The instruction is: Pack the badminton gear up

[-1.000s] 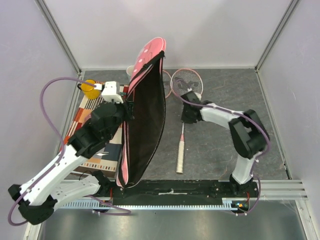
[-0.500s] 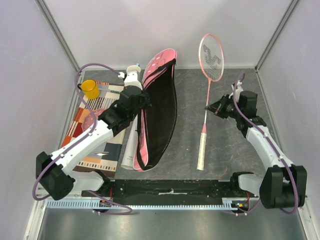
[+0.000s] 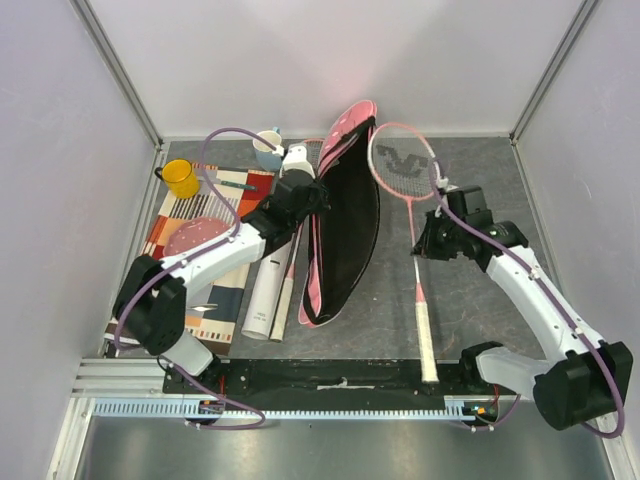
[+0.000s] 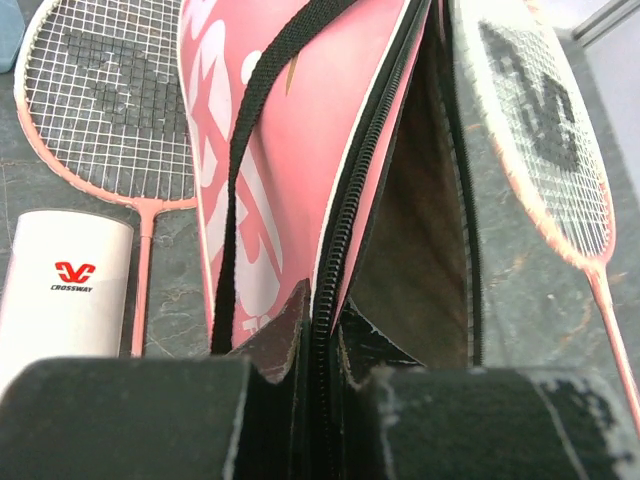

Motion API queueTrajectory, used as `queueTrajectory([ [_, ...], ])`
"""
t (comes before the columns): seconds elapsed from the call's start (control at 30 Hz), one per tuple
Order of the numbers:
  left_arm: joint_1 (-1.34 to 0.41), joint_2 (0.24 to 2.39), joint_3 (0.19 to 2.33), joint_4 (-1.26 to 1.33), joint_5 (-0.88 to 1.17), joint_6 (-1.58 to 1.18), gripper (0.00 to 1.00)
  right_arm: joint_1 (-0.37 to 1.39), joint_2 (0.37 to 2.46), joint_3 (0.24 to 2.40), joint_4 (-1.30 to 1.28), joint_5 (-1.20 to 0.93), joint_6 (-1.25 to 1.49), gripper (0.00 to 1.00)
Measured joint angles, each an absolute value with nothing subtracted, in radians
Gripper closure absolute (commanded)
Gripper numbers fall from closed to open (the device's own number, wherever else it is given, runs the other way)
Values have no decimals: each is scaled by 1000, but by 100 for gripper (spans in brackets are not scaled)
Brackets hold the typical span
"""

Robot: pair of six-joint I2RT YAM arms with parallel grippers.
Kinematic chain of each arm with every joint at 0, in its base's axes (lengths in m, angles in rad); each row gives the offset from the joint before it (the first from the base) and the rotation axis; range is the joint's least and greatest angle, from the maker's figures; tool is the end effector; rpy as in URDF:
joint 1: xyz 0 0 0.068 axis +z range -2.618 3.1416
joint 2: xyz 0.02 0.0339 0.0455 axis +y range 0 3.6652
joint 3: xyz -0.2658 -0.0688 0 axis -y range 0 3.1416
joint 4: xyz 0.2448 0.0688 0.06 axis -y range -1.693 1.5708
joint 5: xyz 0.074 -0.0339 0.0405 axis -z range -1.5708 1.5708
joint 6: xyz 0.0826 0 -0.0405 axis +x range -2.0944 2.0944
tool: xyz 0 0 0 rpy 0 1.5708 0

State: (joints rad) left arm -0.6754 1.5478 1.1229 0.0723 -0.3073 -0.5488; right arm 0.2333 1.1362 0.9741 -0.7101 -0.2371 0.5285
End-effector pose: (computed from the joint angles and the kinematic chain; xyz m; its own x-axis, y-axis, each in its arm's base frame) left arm 0.3317 -0.2337 0.2802 -0.4252 -0.2964 -0.8552 0.1788 0.8987 -0.4004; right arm 0.2471 0.0787 0.2561 -0.8308 0.3064 -0.4647 0.0547 0.8758 0.4796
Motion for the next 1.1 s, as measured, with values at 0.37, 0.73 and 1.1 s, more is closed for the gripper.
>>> queueTrajectory([
  [0.37, -760, 1699, 1161, 179, -392, -437, 98, 517, 1215, 1096, -956, 127, 555, 100],
  [0.73, -793, 1710, 1164, 189, -386, -427, 98, 783, 1369, 1171, -1020, 324, 662, 100],
  [1.1, -793, 1622, 1026, 206, -207, -603, 98, 636, 1549, 1363, -839, 242, 725, 100],
])
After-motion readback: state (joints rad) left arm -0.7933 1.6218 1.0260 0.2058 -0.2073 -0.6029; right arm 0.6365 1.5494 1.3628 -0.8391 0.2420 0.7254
